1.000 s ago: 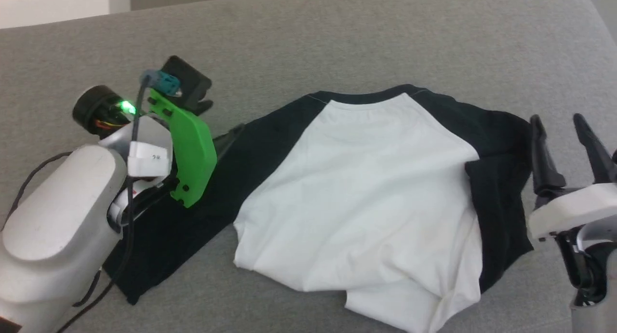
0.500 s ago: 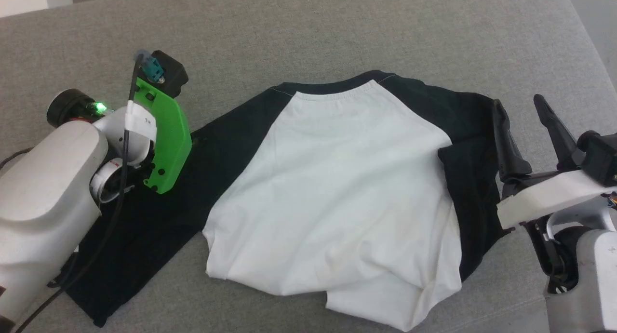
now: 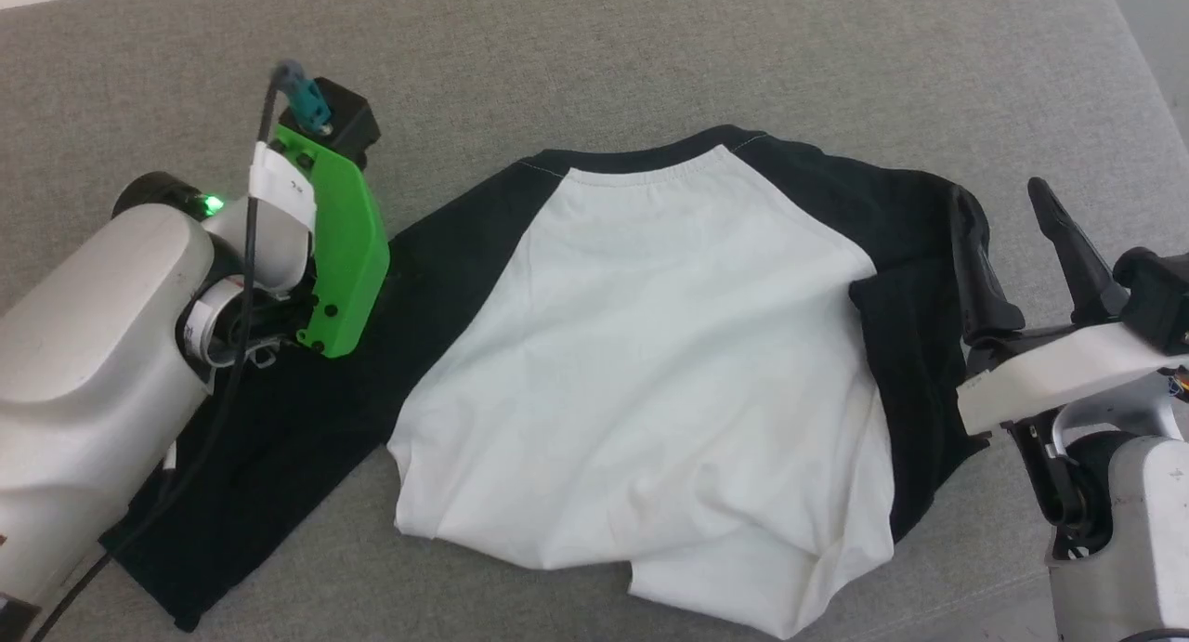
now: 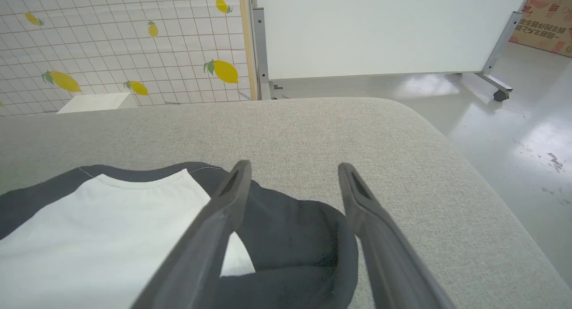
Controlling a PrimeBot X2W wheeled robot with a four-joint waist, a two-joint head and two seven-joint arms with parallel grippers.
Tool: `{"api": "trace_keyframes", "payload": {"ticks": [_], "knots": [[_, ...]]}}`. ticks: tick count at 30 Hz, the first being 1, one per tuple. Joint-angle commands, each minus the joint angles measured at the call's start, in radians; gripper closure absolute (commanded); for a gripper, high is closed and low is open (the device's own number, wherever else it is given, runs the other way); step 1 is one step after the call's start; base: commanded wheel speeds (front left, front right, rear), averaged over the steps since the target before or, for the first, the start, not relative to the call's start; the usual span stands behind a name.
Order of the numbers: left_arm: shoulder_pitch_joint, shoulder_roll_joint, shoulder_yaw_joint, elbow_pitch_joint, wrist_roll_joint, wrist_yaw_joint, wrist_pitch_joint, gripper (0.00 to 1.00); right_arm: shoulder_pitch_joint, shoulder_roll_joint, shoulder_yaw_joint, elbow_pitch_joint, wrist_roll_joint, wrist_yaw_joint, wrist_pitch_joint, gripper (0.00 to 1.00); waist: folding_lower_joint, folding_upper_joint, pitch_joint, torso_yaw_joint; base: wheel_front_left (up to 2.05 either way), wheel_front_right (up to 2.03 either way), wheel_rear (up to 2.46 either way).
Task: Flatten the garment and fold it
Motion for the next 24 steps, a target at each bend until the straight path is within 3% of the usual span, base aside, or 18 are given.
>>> {"api": "trace_keyframes", "payload": {"ticks": [1, 4, 5, 6, 11, 17, 24], "knots": [[0.048, -0.012, -0.029, 0.004, -0.007, 0.004, 0.013, 0.0, -0.019, 0.003, 0.0, 0.002, 0.006, -0.002, -0.006, 0.0, 0.0, -0.0001, 0.0, 0.001, 0.0, 0.0, 0.0], [0.048, 0.0, -0.038, 0.008, 0.011, 0.013, 0.018, 0.0, -0.024, 0.005, 0.004, 0.001, 0.007, -0.002, -0.003, 0.0, 0.0, -0.0001, 0.001, -0.001, 0.0, 0.0, 0.0], [0.054, 0.003, -0.038, 0.011, 0.006, 0.018, 0.023, 0.53, -0.026, 0.005, 0.007, 0.001, 0.01, -0.002, -0.003, 0.0, 0.0, -0.0001, 0.002, -0.003, 0.0, 0.0, 0.0], [0.059, 0.004, -0.038, 0.012, -0.001, 0.021, 0.028, 1.0, -0.028, 0.005, 0.009, 0.0, 0.011, -0.002, -0.002, 0.0, 0.0, -0.0001, 0.002, -0.004, 0.0, 0.0, 0.0], [0.076, 0.01, -0.034, -0.007, -0.03, 0.035, 0.049, 1.0, -0.034, -0.002, 0.001, -0.009, 0.012, -0.002, 0.004, 0.0, 0.0, -0.0001, 0.001, 0.0, 0.0, 0.0, 0.0], [0.05, 0.047, 0.005, -0.037, 0.029, 0.043, -0.06, 1.0, -0.059, -0.048, 0.021, -0.01, 0.0, -0.002, 0.014, 0.0, 0.0, -0.0001, -0.017, 0.029, 0.0, 0.0, 0.0], [0.049, 0.054, 0.038, -0.047, 0.043, 0.037, -0.155, 1.0, -0.173, -0.15, 0.101, 0.137, -0.014, -0.002, 0.126, 0.0, 0.0, -0.0001, -0.015, 0.078, 0.0, 0.0, 0.0]]}}
